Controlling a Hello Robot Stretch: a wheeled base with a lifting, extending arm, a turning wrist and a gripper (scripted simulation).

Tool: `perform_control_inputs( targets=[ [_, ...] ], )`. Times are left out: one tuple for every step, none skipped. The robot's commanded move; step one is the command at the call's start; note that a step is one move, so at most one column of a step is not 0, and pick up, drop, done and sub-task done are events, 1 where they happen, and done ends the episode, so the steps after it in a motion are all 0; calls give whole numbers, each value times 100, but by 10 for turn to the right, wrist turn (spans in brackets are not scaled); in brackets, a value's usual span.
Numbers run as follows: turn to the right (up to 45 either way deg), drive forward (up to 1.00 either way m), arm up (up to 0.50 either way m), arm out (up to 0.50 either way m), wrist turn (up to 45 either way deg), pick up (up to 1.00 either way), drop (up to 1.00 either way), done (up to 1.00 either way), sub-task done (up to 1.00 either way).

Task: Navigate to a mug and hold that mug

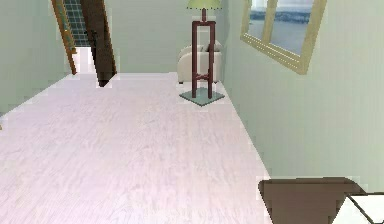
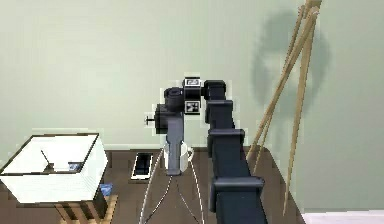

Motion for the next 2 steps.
perform_control_inputs(
  targets=[
    [0,0,0,0,450,0,0,0,0],
    [0,0,0,0,450,0,0,0,0]
  ],
)
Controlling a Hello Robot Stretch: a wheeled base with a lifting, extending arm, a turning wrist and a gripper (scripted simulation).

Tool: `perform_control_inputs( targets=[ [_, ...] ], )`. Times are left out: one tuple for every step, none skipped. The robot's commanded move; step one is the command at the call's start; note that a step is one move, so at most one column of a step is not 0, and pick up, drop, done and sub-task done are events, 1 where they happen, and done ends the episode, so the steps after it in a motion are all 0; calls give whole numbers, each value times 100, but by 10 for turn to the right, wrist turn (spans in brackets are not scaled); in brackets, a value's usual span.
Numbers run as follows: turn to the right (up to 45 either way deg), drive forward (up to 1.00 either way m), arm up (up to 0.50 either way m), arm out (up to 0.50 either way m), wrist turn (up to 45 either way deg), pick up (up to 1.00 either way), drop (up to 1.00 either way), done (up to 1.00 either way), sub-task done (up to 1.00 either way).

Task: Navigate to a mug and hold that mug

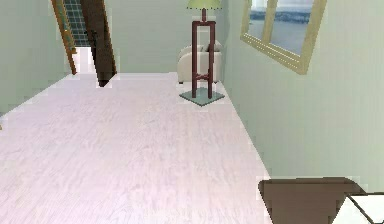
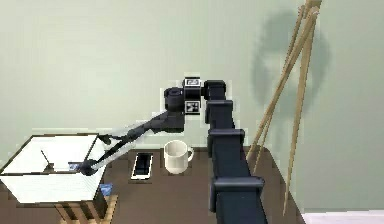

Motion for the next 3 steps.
perform_control_inputs(
  targets=[
    [0,0,0,0,450,0,0,0,0],
    [0,0,0,0,300,0,0,0,0],
    [0,0,-30,0,0,0,0,0,0]
  ],
)
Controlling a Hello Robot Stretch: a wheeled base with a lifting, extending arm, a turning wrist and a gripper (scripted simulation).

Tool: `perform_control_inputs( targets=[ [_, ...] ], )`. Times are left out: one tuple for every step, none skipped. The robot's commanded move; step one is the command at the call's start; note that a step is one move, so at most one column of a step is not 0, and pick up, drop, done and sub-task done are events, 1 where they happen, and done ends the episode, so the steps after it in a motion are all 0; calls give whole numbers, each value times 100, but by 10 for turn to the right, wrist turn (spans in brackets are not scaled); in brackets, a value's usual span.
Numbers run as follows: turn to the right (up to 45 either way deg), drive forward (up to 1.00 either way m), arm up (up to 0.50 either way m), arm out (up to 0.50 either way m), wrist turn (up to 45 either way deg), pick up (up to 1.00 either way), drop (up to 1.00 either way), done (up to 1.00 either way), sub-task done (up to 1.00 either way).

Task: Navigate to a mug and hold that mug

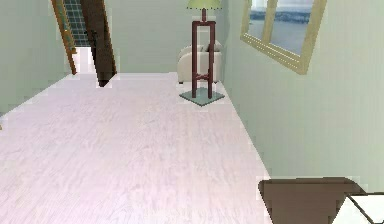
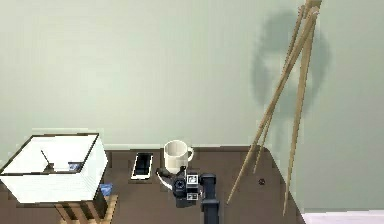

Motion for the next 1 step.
perform_control_inputs(
  targets=[
    [0,0,0,0,0,100,0,0,0]
  ],
)
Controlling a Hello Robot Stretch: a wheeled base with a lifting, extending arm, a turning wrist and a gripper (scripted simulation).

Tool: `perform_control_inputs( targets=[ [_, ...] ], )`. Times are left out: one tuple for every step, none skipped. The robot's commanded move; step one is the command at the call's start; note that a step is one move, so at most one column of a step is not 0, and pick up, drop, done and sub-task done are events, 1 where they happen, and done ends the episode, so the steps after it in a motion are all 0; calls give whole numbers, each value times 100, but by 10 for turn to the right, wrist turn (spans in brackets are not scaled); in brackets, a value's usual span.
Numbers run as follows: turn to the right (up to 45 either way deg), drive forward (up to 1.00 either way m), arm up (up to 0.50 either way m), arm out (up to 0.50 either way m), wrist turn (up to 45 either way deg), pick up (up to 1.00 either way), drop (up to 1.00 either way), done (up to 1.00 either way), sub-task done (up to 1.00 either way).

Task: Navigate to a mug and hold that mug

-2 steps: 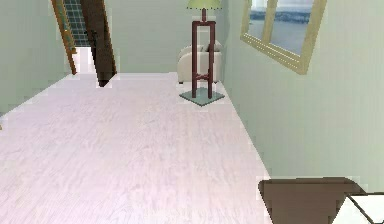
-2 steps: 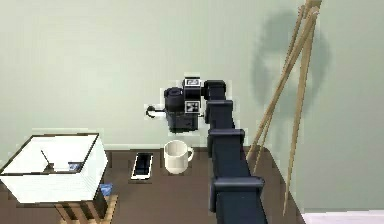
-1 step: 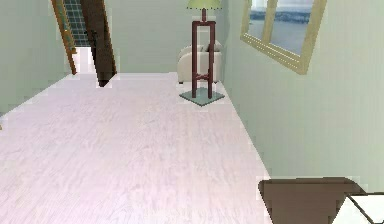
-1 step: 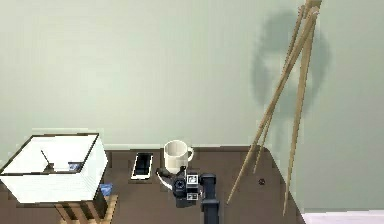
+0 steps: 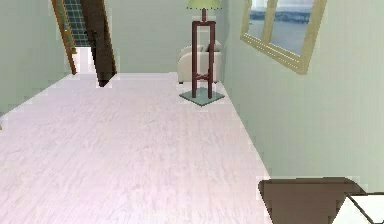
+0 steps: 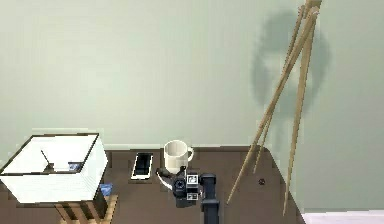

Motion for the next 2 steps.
perform_control_inputs(
  targets=[
    [0,0,10,0,0,0,0,0,0],
    [0,0,0,0,0,0,0,100,0]
  ],
)
